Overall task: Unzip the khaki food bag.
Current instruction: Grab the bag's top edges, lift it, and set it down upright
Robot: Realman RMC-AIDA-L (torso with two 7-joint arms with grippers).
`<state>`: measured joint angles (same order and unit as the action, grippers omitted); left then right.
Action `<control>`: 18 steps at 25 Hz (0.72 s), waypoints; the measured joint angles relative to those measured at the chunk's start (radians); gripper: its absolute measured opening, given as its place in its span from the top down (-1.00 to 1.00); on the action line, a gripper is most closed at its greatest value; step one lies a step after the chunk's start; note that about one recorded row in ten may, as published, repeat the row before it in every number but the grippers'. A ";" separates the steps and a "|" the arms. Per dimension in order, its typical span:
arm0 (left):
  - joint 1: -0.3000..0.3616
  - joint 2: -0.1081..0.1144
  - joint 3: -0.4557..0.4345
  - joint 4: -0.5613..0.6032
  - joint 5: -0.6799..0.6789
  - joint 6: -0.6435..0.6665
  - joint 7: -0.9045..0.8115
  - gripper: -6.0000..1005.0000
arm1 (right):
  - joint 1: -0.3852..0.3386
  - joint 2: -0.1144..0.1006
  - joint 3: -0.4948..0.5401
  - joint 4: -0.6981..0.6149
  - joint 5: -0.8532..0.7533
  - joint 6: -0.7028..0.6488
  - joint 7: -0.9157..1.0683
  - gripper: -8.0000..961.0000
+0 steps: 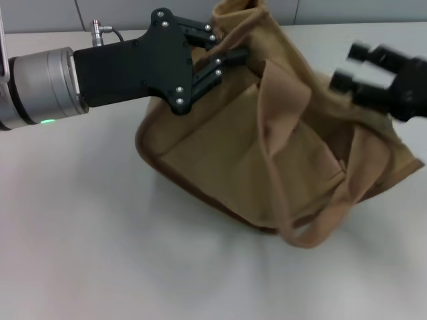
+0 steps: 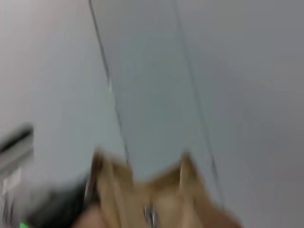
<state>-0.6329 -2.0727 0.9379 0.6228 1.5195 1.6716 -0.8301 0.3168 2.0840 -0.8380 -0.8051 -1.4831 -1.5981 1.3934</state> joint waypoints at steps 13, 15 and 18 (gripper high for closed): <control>0.005 0.003 0.025 0.000 0.008 0.026 0.015 0.81 | 0.222 -0.003 -0.093 0.122 0.170 0.106 -0.129 -0.75; 0.005 0.004 0.025 0.000 0.008 0.026 0.015 0.81 | 0.229 -0.004 -0.111 0.108 0.157 0.117 -0.112 -0.75; 0.006 0.005 0.021 0.000 0.008 0.027 0.015 0.81 | 0.231 -0.002 -0.177 0.000 0.030 0.142 0.009 -0.75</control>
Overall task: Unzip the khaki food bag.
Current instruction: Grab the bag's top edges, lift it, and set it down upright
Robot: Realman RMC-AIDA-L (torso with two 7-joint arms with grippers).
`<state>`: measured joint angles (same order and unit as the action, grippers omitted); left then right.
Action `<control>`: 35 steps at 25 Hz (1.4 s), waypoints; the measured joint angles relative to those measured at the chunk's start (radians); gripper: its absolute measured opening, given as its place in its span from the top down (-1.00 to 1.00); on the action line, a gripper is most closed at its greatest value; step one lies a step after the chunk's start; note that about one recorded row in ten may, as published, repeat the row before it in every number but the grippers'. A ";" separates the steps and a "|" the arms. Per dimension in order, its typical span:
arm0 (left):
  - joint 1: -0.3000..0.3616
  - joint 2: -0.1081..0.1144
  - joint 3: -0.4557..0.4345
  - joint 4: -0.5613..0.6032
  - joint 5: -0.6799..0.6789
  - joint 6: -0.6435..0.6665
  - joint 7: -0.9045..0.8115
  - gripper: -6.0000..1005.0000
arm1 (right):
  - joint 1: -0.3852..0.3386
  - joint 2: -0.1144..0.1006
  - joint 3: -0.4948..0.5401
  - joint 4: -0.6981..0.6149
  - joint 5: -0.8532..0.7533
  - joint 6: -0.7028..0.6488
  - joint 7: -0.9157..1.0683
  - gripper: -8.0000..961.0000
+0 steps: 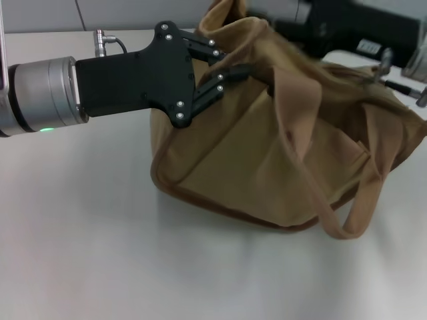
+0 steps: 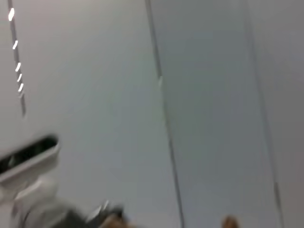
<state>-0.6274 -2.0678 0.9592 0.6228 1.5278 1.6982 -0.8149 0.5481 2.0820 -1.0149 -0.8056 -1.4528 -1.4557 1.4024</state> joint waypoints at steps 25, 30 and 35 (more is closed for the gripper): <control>0.009 0.000 -0.005 0.014 -0.009 -0.009 0.000 0.81 | -0.271 0.004 0.056 0.049 0.200 -0.163 -0.127 -0.75; 0.009 0.000 -0.002 0.014 -0.009 -0.009 0.000 0.81 | -0.211 0.005 0.060 0.080 0.214 -0.132 -0.166 -0.76; 0.009 0.000 -0.001 0.014 -0.005 -0.008 0.000 0.82 | -0.180 0.001 0.051 0.050 0.191 -0.088 -0.170 -0.75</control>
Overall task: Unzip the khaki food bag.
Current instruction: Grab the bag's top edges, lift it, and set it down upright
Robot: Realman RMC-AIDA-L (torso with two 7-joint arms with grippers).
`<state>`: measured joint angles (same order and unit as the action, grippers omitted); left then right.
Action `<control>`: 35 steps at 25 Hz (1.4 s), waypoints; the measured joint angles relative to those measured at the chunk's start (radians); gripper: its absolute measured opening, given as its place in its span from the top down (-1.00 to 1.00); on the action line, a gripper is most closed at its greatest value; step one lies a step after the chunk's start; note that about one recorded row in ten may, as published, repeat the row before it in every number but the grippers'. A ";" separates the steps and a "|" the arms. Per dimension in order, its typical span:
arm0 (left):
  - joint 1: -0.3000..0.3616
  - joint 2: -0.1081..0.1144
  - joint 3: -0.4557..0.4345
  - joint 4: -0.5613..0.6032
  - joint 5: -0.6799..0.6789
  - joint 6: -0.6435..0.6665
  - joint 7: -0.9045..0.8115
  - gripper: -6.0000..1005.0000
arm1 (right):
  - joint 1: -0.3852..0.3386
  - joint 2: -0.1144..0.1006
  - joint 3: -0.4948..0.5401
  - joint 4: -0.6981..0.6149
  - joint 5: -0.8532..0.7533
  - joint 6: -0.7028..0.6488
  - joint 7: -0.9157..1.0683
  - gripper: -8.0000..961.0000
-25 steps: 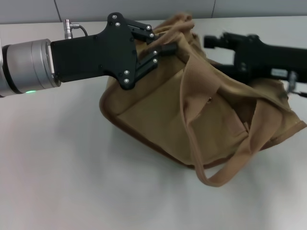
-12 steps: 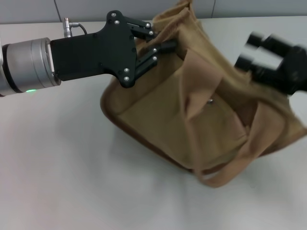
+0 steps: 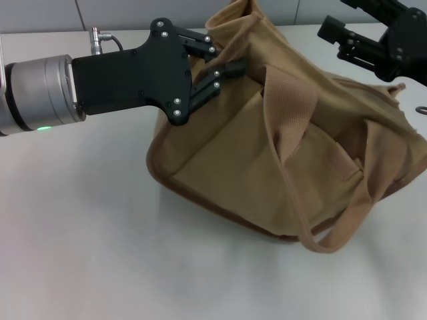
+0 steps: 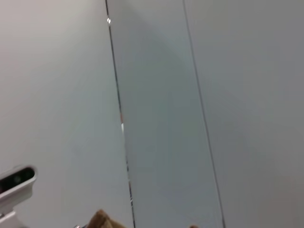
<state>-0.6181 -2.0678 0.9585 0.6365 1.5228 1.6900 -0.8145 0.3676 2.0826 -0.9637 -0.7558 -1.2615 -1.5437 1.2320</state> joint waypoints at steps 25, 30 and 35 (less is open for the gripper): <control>-0.001 0.000 0.000 0.000 0.002 -0.001 0.013 0.82 | 0.019 0.005 -0.088 -0.201 -0.286 0.010 0.240 -0.40; 0.000 0.000 0.000 0.000 0.000 -0.001 0.014 0.82 | 0.000 0.006 -0.080 -0.197 -0.259 -0.036 0.184 -0.19; 0.000 0.000 0.000 0.000 -0.003 -0.001 0.014 0.82 | -0.024 0.006 -0.086 -0.183 -0.210 -0.064 0.113 -0.11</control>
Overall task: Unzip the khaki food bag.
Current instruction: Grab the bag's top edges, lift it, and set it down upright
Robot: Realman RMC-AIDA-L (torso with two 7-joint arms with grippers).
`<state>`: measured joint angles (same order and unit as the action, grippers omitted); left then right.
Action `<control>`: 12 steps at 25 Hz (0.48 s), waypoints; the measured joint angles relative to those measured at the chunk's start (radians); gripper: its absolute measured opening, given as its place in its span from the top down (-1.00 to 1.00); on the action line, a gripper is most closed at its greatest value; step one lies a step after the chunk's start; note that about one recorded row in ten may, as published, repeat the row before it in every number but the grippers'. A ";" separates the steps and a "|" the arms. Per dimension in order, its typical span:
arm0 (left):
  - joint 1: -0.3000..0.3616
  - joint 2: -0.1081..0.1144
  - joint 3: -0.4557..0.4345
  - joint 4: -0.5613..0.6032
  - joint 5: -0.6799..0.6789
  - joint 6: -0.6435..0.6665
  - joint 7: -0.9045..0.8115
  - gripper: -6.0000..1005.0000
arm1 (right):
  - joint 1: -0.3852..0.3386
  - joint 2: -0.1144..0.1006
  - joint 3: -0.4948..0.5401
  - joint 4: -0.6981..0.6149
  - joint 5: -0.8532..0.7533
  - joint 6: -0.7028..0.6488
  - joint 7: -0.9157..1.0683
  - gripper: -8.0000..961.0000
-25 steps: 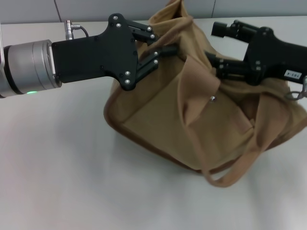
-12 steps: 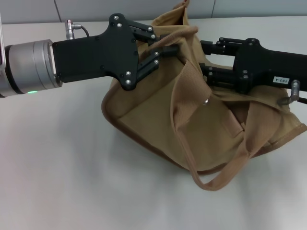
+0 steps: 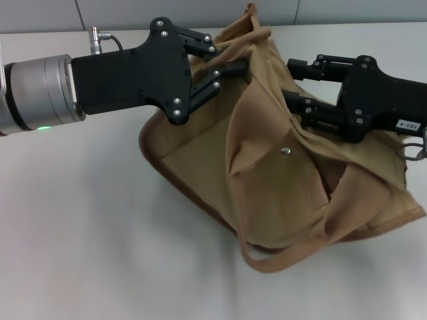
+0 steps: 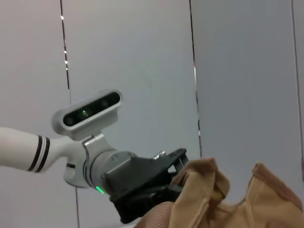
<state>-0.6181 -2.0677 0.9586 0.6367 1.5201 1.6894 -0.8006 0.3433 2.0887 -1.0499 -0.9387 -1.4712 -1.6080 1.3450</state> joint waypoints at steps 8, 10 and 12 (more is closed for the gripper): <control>0.000 0.000 0.000 -0.001 0.000 -0.002 0.000 0.82 | -0.025 0.000 -0.003 0.070 0.104 -0.015 -0.133 -0.04; 0.001 0.000 0.000 -0.001 0.000 -0.002 0.000 0.82 | -0.027 -0.001 0.001 0.083 0.111 -0.023 -0.149 0.00; 0.001 0.000 0.000 -0.002 0.000 -0.002 0.000 0.82 | -0.032 -0.002 0.005 0.089 0.112 -0.025 -0.155 0.01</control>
<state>-0.6176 -2.0678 0.9587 0.6351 1.5200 1.6874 -0.8006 0.3113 2.0869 -1.0446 -0.8502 -1.3592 -1.6332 1.1904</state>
